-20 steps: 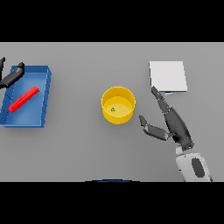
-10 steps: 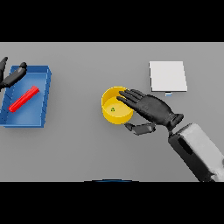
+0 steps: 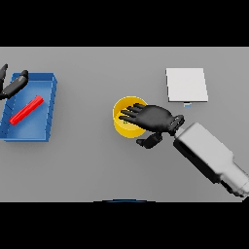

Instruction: Pick up the red beaker and tilt it to pour out 1 green nut into yellow bowl. Pick up the yellow bowl and place it on the metallic measuring scale.

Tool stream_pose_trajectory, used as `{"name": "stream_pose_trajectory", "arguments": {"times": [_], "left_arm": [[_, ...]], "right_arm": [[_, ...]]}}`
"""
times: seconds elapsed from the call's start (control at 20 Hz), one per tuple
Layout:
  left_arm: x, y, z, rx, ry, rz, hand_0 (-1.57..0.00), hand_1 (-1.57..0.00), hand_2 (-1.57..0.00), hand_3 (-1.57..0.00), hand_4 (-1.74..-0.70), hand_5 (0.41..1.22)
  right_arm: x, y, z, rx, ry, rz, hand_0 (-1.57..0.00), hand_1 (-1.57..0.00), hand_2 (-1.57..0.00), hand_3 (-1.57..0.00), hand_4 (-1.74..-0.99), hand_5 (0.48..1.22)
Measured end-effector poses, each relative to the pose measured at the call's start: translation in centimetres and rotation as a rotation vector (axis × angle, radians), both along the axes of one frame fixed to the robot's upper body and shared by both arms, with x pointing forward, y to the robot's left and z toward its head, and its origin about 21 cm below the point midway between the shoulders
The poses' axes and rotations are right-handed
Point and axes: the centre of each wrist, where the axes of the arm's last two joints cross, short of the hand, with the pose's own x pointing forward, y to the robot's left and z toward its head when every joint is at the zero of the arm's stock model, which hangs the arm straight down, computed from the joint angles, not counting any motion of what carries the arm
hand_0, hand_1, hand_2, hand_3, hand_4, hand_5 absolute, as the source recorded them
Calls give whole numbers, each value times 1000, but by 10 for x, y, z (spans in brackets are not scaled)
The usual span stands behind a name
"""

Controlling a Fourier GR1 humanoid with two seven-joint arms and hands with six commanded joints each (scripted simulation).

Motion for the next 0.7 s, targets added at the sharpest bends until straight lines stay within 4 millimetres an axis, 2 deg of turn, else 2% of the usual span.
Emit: {"name": "stream_pose_trajectory", "arguments": {"times": [0.1, 0.2, 0.4, 0.45, 0.6, 0.65, 0.7], "left_arm": [[-3, 1, 1, -6, -7, -2, 1, 1, 1, 1, -724, 688], [-3, 6, 0, -3, -5, 0, 1, 1, 1, 1, -723, 684], [-4, 7, 1, -1, -11, -2, 1, 1, 1, 1, -717, 688], [-3, 8, 2, -1, -16, 1, 1, 1, 1, 1, -718, 688], [-6, 8, -1, -12, -17, 1, 1, 1, 1, 1, -713, 686], [-6, 7, -1, -13, -16, 2, 1, 1, 1, 1, -712, 689], [-3, 6, 5, -7, -24, -4, 1, 1, 1, 1, -714, 691]], "right_arm": [[6, 4, -5, -45, 9, -6, 1, 1, 1, 1, -1250, 708], [13, 4, -1, -83, 19, 23, 1, 1, 1, 1, -1266, 720], [15, 20, -6, -136, 40, 32, 1, 1, 1, 1, -1290, 746], [18, 19, -7, -148, 46, 19, 1, 1, 1, 1, -1297, 753], [18, 20, -10, -139, 86, -9, -3, -16, -19, -43, -1336, 810], [18, 21, -8, -144, 88, -14, -110, -97, -86, -96, -1360, 842], [17, 20, -13, -152, 95, -16, -287, -236, -176, -173, -1387, 873]]}}
